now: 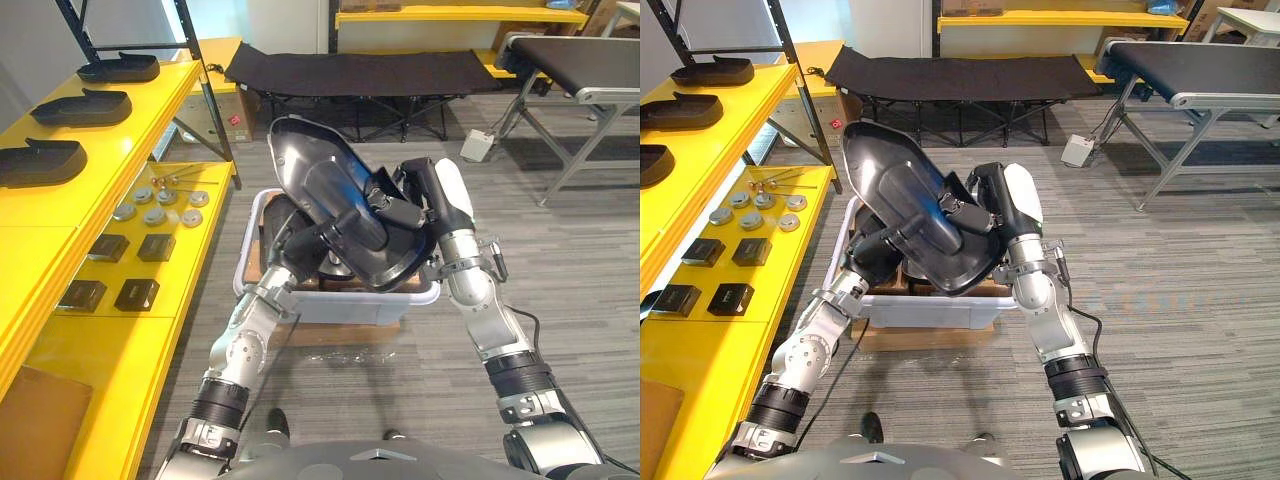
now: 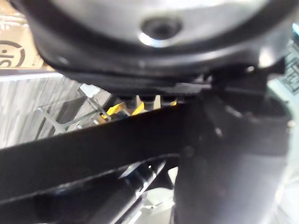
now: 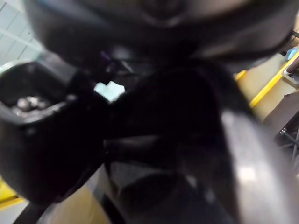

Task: Walk over and take three plastic housings, then place them on the shelf

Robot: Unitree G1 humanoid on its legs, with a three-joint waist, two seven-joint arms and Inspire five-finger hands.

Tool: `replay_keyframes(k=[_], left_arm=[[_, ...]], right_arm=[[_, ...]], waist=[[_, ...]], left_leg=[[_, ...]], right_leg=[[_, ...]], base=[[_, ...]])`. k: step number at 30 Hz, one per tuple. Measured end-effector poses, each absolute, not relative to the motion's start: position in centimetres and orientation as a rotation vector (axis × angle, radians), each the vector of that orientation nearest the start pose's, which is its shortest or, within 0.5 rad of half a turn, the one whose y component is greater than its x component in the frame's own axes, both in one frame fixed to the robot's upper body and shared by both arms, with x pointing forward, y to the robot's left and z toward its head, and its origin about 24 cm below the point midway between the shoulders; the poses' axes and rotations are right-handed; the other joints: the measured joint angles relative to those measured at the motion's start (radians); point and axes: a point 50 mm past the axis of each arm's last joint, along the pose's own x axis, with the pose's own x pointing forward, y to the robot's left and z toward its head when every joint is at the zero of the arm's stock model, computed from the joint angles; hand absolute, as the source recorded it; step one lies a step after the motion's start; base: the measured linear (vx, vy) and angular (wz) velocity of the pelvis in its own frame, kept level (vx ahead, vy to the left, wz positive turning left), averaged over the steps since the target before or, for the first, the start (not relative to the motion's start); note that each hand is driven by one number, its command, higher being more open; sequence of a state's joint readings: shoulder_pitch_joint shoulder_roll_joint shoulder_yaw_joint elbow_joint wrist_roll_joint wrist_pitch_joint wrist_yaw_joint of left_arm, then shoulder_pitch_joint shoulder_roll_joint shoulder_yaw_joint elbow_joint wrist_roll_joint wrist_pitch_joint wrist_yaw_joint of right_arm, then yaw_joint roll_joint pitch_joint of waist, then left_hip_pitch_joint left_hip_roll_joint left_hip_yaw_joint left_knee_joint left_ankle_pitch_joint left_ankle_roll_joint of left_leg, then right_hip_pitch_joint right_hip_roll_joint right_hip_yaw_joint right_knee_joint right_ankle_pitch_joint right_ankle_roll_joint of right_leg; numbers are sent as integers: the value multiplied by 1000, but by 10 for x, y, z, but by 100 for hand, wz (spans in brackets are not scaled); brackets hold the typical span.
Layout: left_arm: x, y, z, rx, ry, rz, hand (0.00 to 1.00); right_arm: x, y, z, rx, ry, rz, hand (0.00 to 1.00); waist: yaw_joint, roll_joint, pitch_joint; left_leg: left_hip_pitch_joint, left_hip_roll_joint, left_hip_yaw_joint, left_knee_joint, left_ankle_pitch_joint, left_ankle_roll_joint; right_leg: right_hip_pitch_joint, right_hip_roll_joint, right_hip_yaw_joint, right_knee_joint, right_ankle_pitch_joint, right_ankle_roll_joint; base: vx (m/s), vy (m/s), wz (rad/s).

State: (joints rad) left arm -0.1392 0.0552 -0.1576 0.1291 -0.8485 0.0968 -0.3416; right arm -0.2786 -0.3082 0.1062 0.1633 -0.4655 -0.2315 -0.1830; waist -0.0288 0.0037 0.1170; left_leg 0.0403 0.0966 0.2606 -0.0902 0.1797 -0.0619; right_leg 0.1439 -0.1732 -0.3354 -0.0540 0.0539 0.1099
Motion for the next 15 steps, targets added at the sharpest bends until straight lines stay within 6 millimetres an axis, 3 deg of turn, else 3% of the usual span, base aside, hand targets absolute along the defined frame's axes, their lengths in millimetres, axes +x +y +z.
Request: replay_keyframes(k=[8, 9, 15], left_arm=[[263, 88, 37, -624, 129, -577, 100], [262, 90, 35, -600, 153, -581, 0], [259, 90, 24, -516, 255, -526, 0]], right_arm=[[300, -164, 103, -766, -412, 28, 0], [300, -164, 102, -778, -412, 37, 0], [300, -162, 102, -805, -412, 72, 0]], waist=[[-1, 22, -14], [-1, 22, -14], [1, 22, -14]], left_leg=[[0, 1, 0, 0, 0, 0], [-1, 1, 0, 0, 0, 0], [-4, 0, -3, 0, 0, 0]], right_leg=[[-1, 1, 0, 0, -1, -1], [-1, 1, 0, -1, -1, -1], [-3, 0, -1, -1, -1, -1]], base=[[0, 0, 0], [0, 0, 0], [0, 0, 0]])
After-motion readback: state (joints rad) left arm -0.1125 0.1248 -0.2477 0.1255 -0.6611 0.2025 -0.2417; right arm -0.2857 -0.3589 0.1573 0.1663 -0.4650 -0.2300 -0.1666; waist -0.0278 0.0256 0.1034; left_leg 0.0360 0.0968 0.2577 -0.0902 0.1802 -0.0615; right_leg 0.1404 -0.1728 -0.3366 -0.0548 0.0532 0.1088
